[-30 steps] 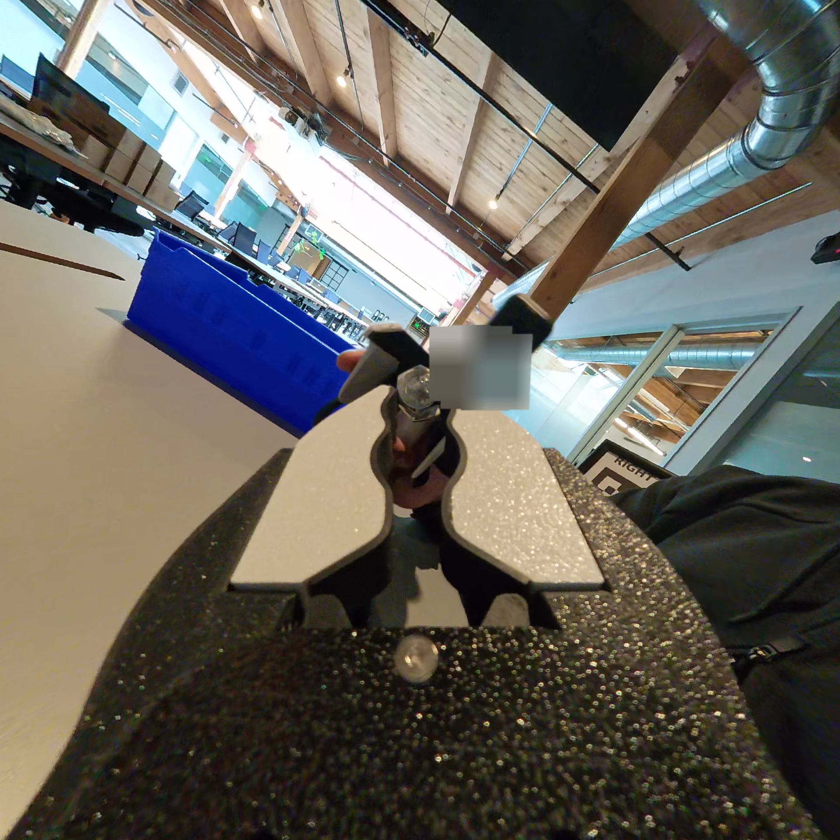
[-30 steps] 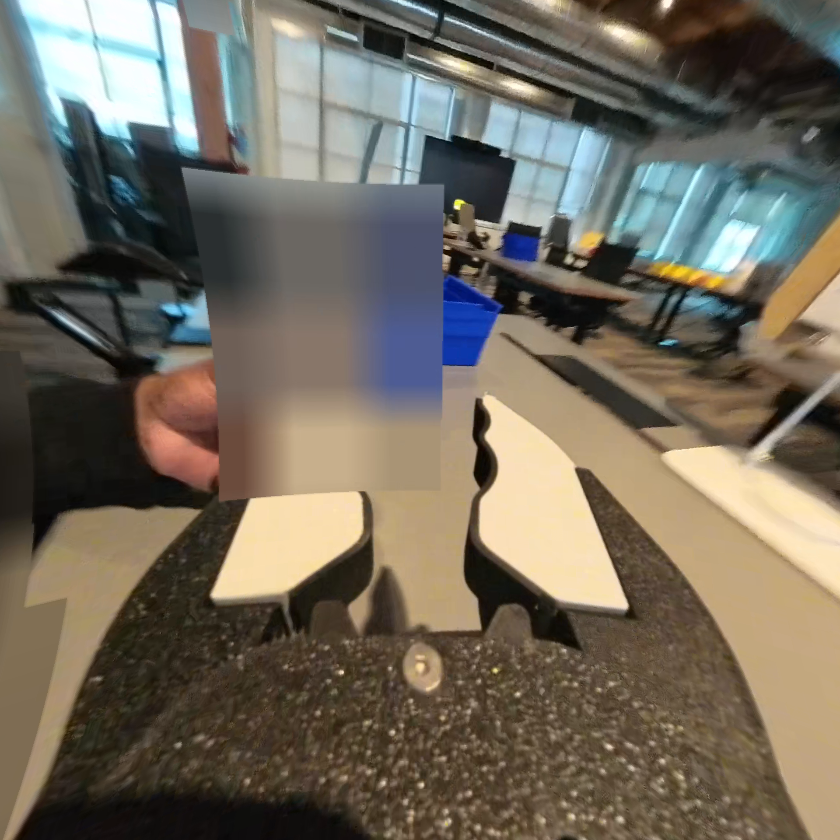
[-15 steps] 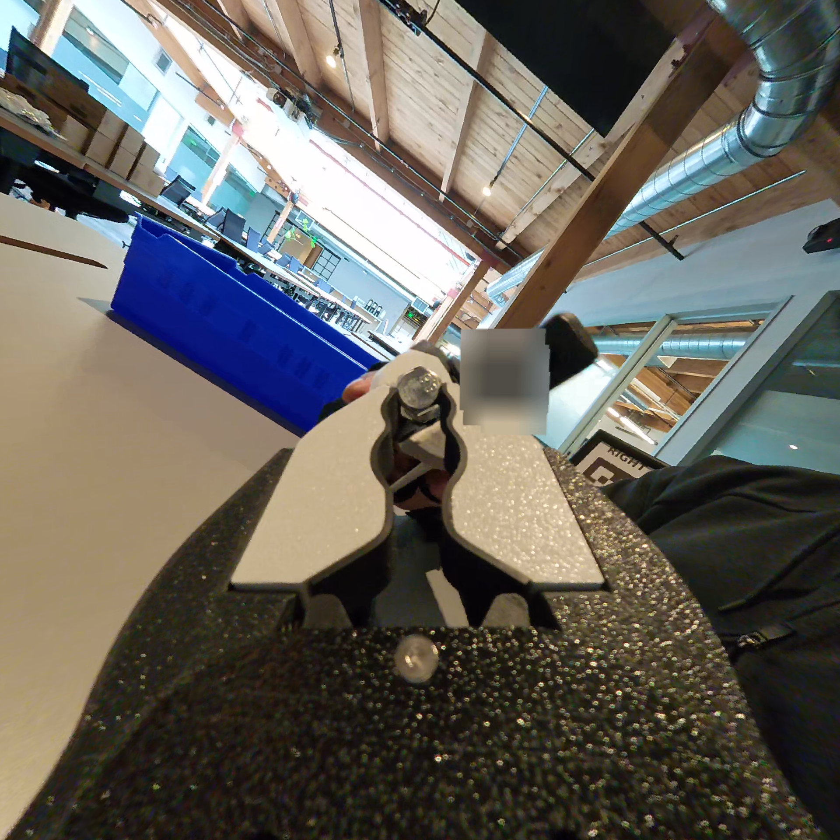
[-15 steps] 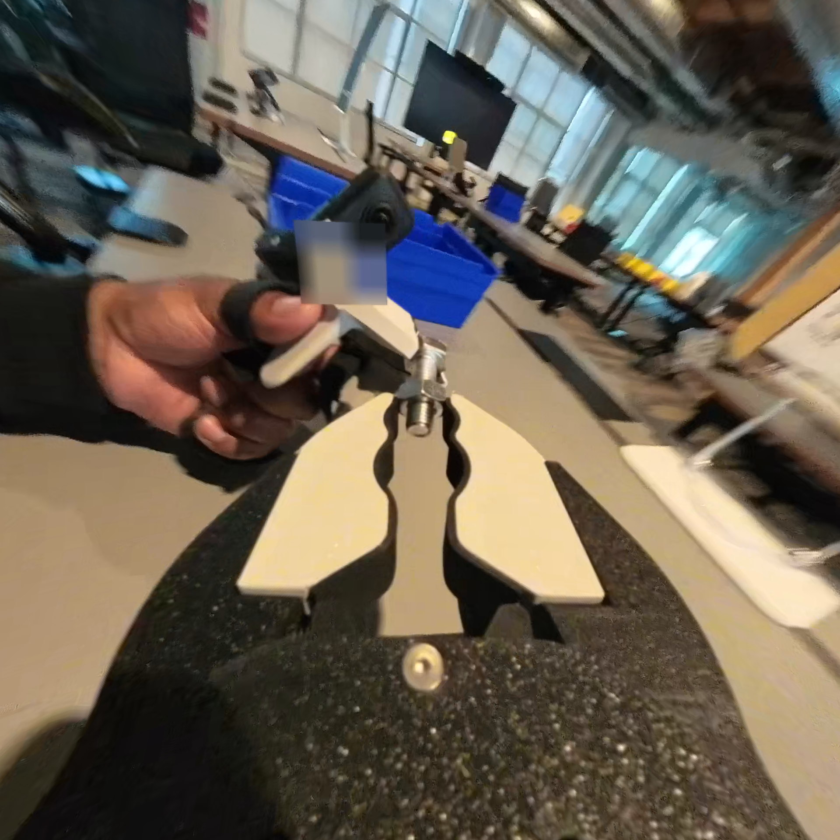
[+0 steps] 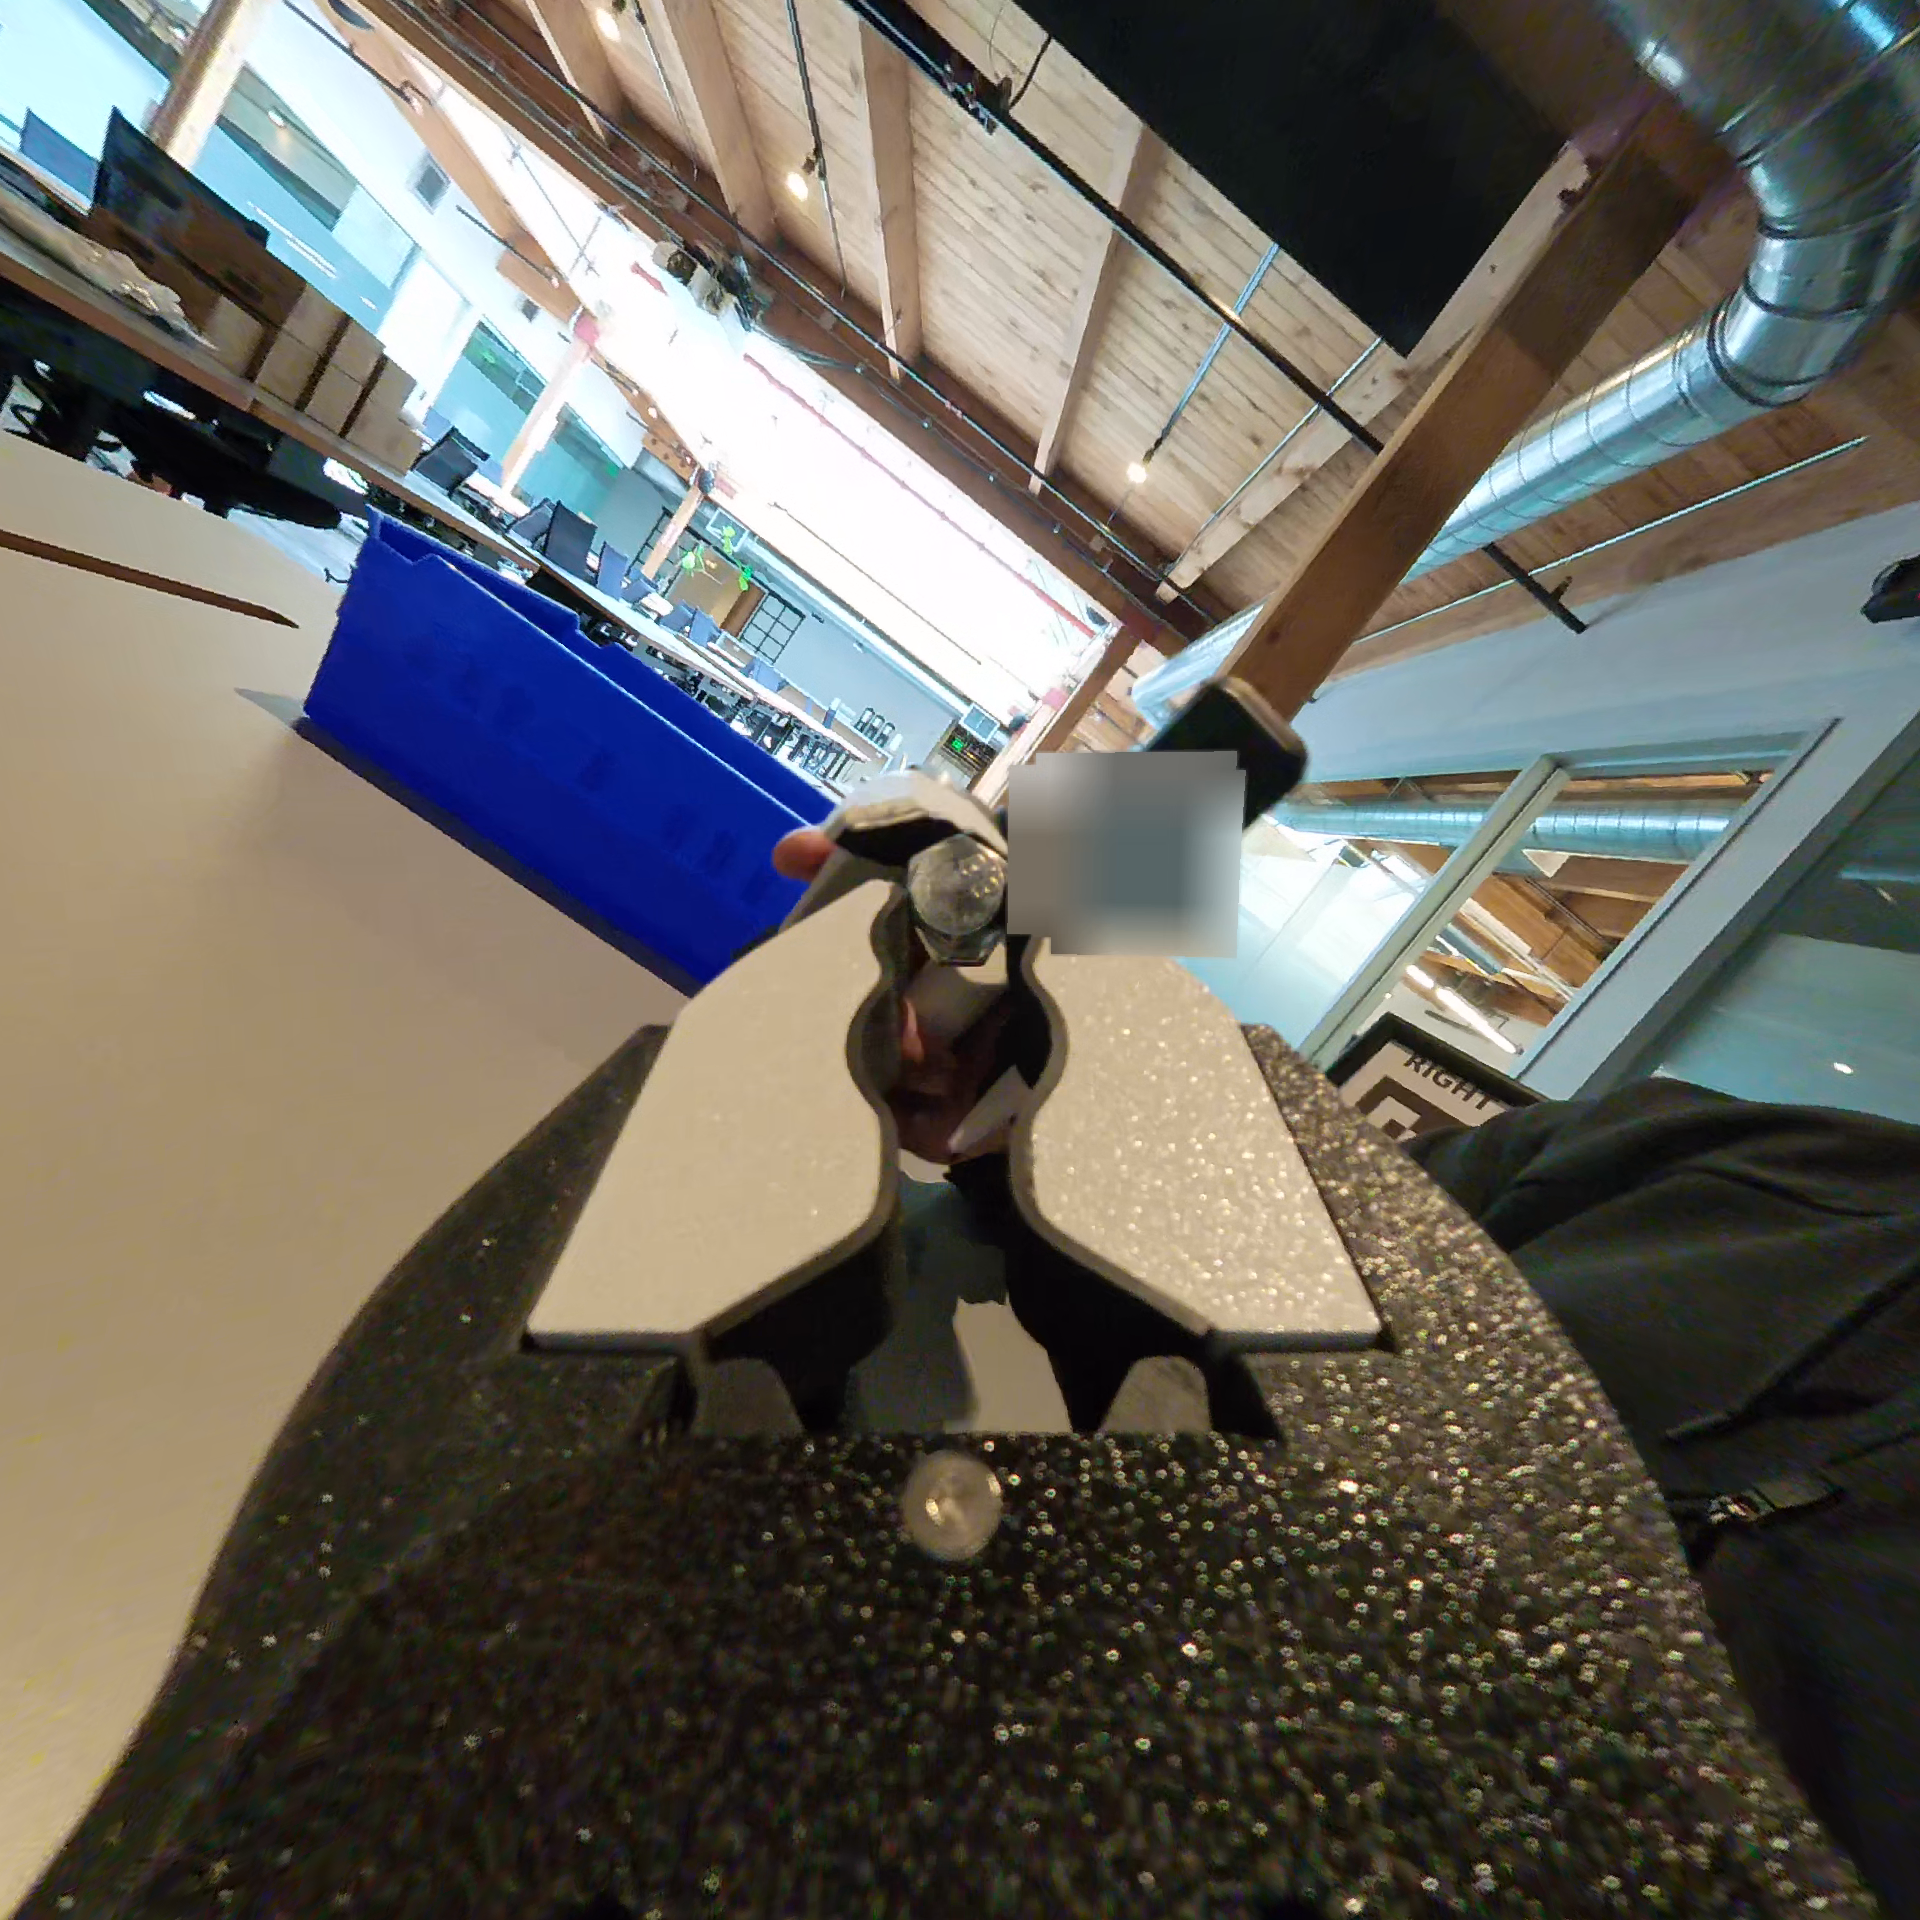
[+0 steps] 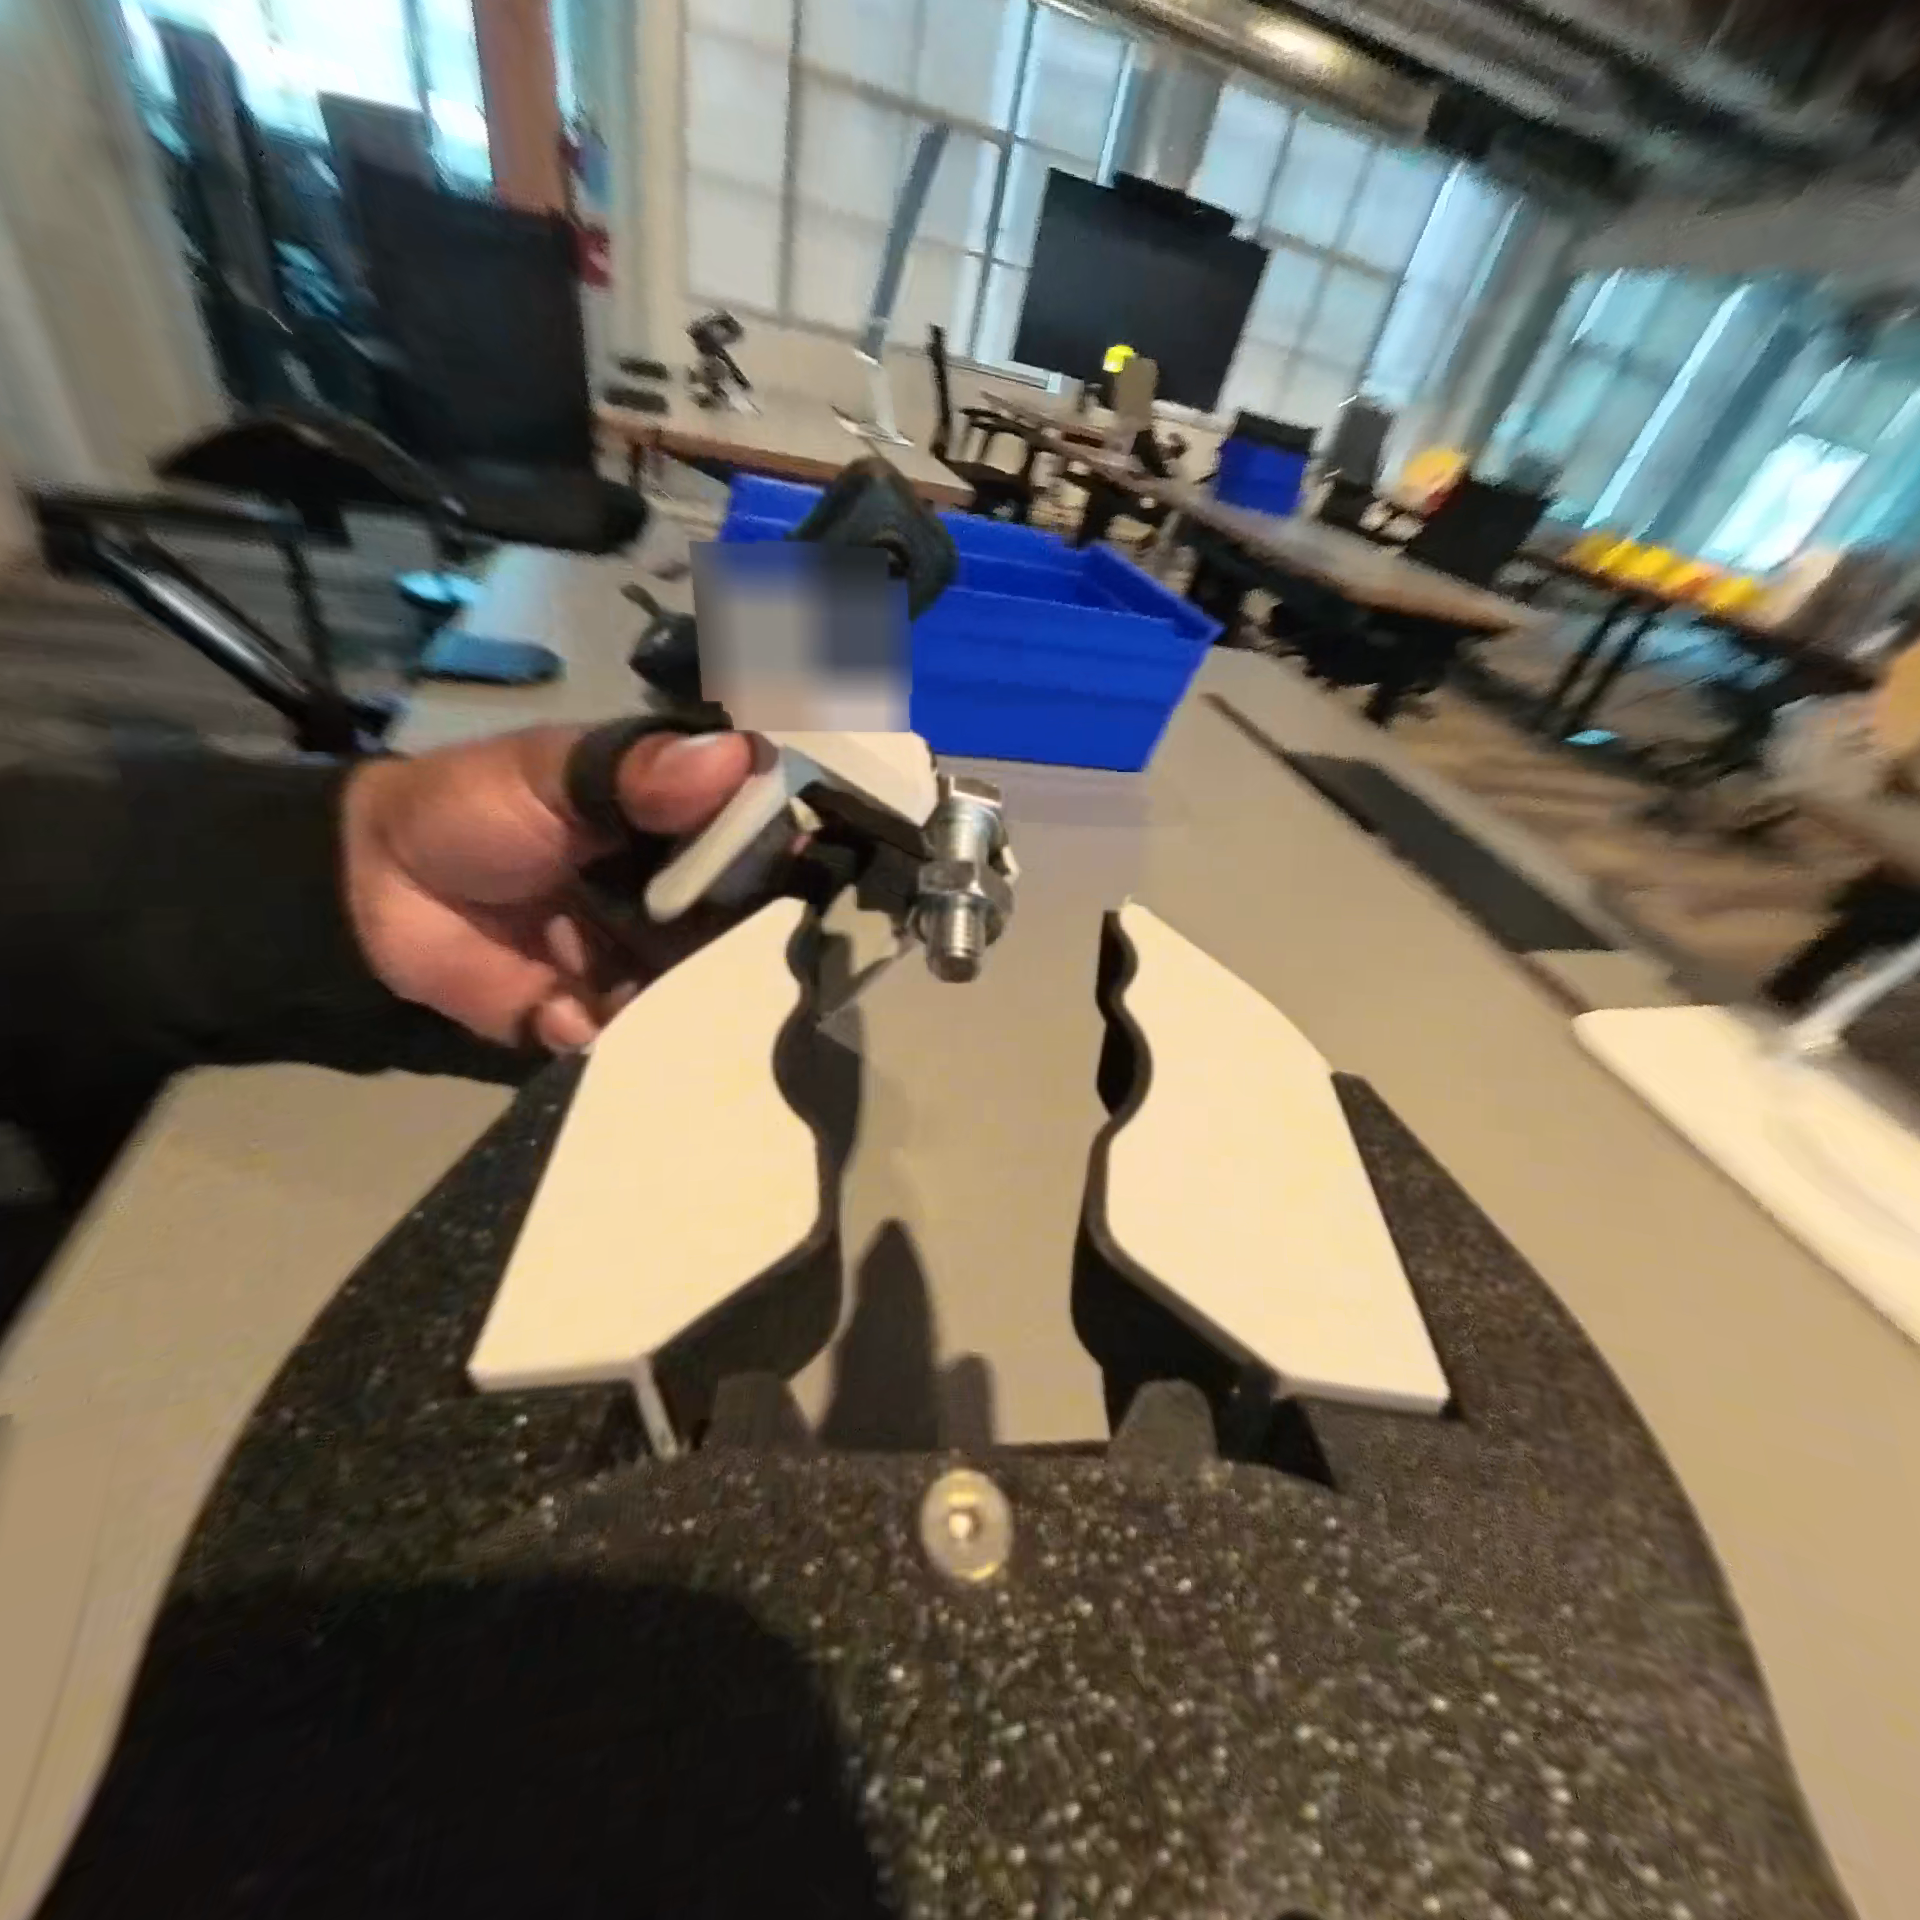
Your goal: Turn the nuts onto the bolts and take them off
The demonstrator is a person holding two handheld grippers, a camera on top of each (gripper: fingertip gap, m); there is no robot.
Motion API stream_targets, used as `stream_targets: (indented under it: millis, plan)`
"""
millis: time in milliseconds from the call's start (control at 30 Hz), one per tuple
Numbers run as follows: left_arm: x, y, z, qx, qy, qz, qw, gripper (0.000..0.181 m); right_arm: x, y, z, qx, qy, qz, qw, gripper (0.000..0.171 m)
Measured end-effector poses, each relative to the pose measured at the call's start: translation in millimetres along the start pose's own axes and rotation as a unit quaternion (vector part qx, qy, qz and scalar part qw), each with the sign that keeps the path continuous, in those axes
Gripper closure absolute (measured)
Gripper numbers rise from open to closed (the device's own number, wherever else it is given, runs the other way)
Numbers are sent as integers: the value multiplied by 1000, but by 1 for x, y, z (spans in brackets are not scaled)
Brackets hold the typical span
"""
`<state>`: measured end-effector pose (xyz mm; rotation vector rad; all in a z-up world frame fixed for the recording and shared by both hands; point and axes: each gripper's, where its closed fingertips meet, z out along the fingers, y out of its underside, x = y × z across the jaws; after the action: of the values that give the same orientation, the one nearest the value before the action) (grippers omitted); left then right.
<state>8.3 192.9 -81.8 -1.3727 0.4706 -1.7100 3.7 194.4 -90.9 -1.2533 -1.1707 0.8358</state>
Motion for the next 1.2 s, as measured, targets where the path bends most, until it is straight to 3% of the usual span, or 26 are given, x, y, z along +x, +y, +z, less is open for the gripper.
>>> stream_targets:
  millis: [200, 267, 367, 433, 533, 633, 733, 833, 933, 1100, 1200]
  plan:
    - [2, 5, 3, -12, 14, -12, 1000, 165, 0, 3, 2, -28, 71, -140, 987, 138]
    - [2, 7, 4, -17, 17, -19, 1000, 165, 1, 3, 2, -36, 92, -170, 981, 151]
    - [2, 7, 4, -16, 19, -20, 1000, 165, 1, 4, 3, -42, 96, -168, 980, 151]
    - [2, 6, 4, -16, 15, -16, 1000, 165, -1, 4, 4, -35, 64, -100, 992, 151]
    - [0, 8, 4, -26, 0, 2, 1000, 165, -4, 4, 3, -4, -31, 90, 995, 151]
    - [0, 11, 6, -42, -15, 28, 999, 164, -4, 0, -2, 41, -135, 279, 950, 148]
    - [-1, 10, 6, -37, -21, 31, 999, 165, -3, -7, -6, 77, -170, 322, 928, 136]
    - [-3, 3, 2, -14, -19, 18, 1000, 165, 3, -5, -4, 57, -98, 218, 969, 114]
    - [-3, -1, -1, 3, -8, -2, 1000, 165, 19, -3, -6, 22, 28, 50, 998, 111]
    - [-3, 0, -1, 4, -5, -8, 1000, 165, 11, 2, -4, -37, 105, -202, 973, 120]
    - [-3, 1, 0, 2, 0, -15, 1000, 165, 3, 7, 1, -56, 118, -268, 954, 129]
